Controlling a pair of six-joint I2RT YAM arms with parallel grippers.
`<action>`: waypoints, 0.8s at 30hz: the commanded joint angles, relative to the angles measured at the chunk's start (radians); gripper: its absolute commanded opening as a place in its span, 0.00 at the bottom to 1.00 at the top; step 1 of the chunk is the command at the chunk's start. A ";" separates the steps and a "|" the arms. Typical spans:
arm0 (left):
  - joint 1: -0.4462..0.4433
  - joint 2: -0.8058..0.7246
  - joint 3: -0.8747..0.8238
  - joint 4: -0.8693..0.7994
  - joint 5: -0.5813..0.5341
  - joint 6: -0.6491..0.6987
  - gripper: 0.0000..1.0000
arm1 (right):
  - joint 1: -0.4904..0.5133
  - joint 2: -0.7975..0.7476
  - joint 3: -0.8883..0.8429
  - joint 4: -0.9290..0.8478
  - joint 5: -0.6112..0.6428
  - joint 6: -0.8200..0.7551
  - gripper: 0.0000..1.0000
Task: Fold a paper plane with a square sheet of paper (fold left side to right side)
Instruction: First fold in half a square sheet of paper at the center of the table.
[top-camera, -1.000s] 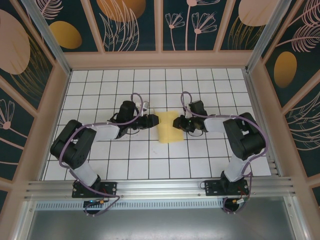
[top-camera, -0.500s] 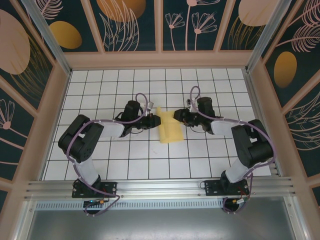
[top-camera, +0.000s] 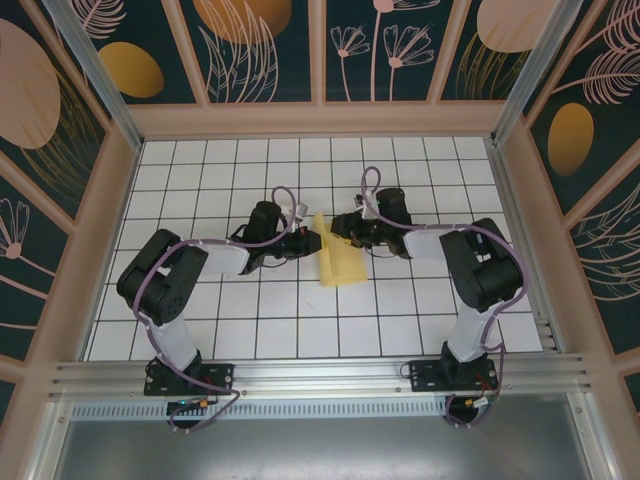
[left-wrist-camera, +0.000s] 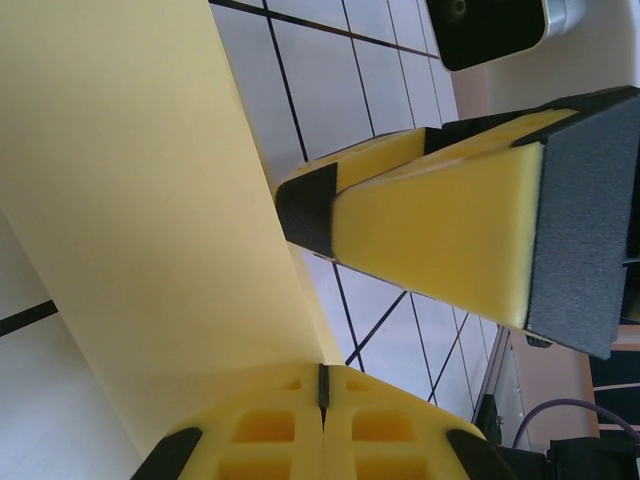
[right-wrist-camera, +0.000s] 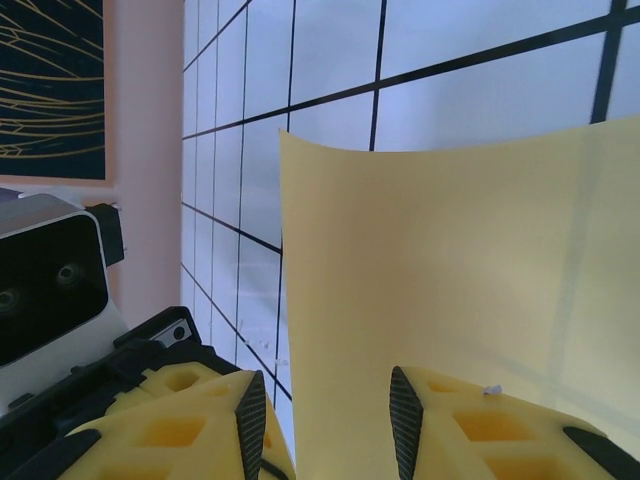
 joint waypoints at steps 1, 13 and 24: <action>-0.005 0.023 0.024 0.033 0.009 0.002 0.05 | 0.017 0.031 0.045 0.044 -0.032 0.007 0.41; -0.005 0.014 0.021 0.036 0.014 0.005 0.05 | 0.034 0.088 0.096 -0.001 -0.018 -0.008 0.20; -0.006 -0.116 0.021 -0.125 -0.107 0.090 0.41 | -0.037 0.008 0.079 -0.165 0.075 -0.129 0.00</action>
